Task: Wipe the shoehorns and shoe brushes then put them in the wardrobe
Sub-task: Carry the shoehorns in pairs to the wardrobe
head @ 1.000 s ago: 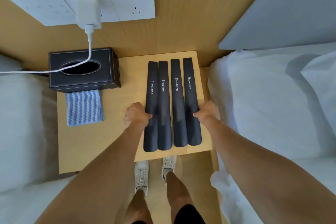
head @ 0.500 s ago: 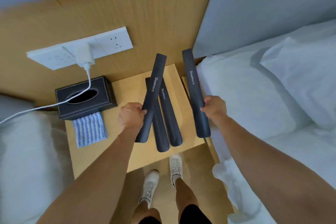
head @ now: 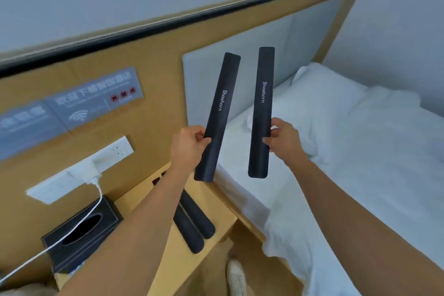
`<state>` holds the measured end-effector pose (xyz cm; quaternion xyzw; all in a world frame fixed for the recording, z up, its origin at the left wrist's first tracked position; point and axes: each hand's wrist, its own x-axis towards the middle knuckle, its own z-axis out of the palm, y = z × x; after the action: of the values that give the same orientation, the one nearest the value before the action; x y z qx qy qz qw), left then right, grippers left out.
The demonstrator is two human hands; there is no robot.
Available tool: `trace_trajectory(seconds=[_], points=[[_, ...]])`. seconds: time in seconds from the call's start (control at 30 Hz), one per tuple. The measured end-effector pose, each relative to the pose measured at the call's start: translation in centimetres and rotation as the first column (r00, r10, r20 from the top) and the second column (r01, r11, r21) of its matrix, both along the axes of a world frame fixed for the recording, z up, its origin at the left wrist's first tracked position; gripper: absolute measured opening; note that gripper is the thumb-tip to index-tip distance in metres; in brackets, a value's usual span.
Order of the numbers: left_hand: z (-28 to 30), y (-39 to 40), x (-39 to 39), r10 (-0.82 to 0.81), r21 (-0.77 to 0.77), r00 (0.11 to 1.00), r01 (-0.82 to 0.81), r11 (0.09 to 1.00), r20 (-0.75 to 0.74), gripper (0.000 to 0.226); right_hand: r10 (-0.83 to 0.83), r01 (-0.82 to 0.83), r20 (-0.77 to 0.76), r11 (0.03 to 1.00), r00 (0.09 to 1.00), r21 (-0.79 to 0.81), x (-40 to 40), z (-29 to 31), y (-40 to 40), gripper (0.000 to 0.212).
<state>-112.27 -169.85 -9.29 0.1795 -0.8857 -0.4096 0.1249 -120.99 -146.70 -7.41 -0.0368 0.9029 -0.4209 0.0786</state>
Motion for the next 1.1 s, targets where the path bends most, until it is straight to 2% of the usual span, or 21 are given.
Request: trace_trajectory(seconds=[0.23, 0.53, 0.8, 1.0, 1.1], points=[[9.9, 9.5, -2.3, -0.236, 0.071, 0.947, 0.257, 0.964, -0.219, 0.007, -0.171, 0.165, -0.177, 0.985, 0.969, -0.05, 5.2, 10.6, 9.5, 0.04], [17.7, 26.0, -1.4, -0.511, 0.066, 0.768, 0.576, 0.815, -0.386, 0.009, -0.471, 0.436, -0.275, 0.882, 0.838, -0.18, 14.4, 18.4, 24.3, 0.033], [21.4, 42.7, 5.8, -0.702, 0.033, 0.548, 0.798, 0.601, -0.455, 0.01, -0.651, 0.613, -0.303, 0.758, 0.696, -0.223, 26.4, 21.2, 38.2, 0.037], [22.5, 55.3, 13.7, -0.79, 0.081, 0.396, 0.91, 0.408, -0.467, 0.01, -0.779, 0.749, -0.292, 0.621, 0.555, -0.233, 37.5, 22.2, 49.0, 0.028], [22.3, 61.4, 17.8, -0.823, 0.121, 0.316, 0.948, 0.295, -0.471, 0.011, -0.827, 0.804, -0.283, 0.55, 0.486, -0.225, 43.3, 22.2, 53.5, 0.032]])
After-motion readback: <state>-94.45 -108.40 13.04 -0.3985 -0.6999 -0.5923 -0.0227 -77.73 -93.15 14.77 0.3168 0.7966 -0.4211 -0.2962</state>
